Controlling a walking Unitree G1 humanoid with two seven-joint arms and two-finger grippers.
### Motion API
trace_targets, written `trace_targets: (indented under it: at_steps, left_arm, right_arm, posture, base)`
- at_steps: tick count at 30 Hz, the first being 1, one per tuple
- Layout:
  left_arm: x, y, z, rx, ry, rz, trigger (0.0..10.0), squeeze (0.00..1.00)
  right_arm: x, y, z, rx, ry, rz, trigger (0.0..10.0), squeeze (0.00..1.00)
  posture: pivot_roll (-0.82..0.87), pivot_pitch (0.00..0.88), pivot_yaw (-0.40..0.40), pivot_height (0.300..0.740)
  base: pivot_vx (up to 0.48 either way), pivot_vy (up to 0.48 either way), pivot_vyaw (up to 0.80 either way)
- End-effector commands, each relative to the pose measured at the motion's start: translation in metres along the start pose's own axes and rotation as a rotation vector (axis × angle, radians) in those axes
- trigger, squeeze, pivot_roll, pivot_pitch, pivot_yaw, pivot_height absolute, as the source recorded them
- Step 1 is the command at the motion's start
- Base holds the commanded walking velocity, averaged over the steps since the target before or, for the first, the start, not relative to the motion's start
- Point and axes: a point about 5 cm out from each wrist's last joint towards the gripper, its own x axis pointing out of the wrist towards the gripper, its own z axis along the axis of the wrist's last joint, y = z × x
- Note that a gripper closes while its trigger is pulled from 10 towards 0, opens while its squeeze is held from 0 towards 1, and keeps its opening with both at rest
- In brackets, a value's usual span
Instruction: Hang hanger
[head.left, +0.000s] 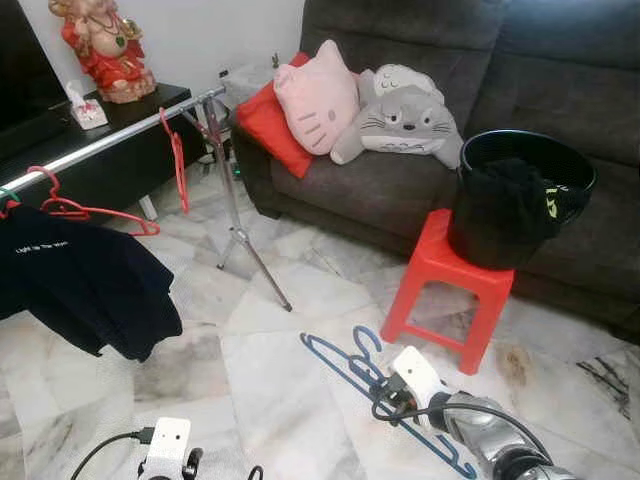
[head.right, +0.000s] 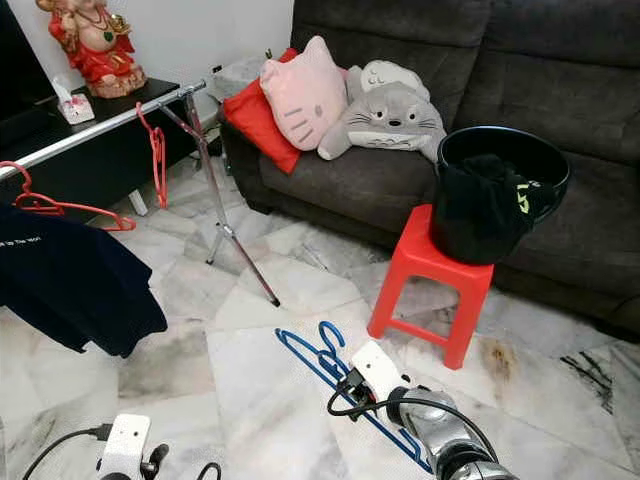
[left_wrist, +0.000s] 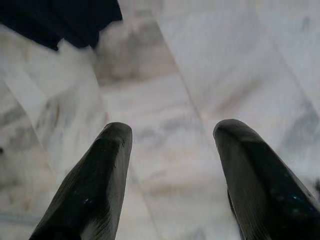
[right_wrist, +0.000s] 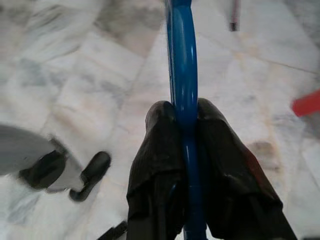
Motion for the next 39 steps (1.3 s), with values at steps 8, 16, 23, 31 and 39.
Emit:
trace_targets:
  at_steps: [8,16,23,31,39]
  left_arm:
    - [0.001,0.008,0.075,0.070,-0.366,-0.247,10.0,0.00]
    - [-0.024,-0.006,0.092,0.241,-0.349,-0.683,10.0,0.00]
    - [-0.038,-0.025,0.112,0.238,-0.370,-0.862,10.0,0.00]
    - [-0.059,-0.037,0.120,0.262,-0.292,-1.092,10.0,0.00]
    - [-0.062,-0.039,0.110,0.314,-0.179,-1.174,10.0,0.00]
  right_arm:
    - [-0.013,-0.016,0.029,-0.177,-0.022,0.197,10.0,0.00]
    - [-0.030,-0.022,0.054,-0.288,-0.034,0.464,10.0,0.00]
    - [-0.032,-0.014,0.054,-0.332,0.008,0.605,10.0,0.00]
    - [-0.024,-0.003,0.059,-0.365,0.026,0.681,10.0,0.00]
    - [-0.018,0.003,0.070,-0.384,0.005,0.703,10.0,0.00]
  posture:
    - [-0.09,0.000,0.024,0.740]
    - [-0.09,0.000,0.019,0.740]
    - [-0.09,0.000,0.010,0.740]
    - [-0.09,0.000,0.006,0.740]
    - [-0.09,0.000,0.002,0.740]
  base:
    - [0.000,0.000,0.00]
    - [0.000,0.000,0.00]
    - [0.000,0.000,0.00]
    - [0.000,0.000,0.00]
    - [0.000,0.000,0.00]
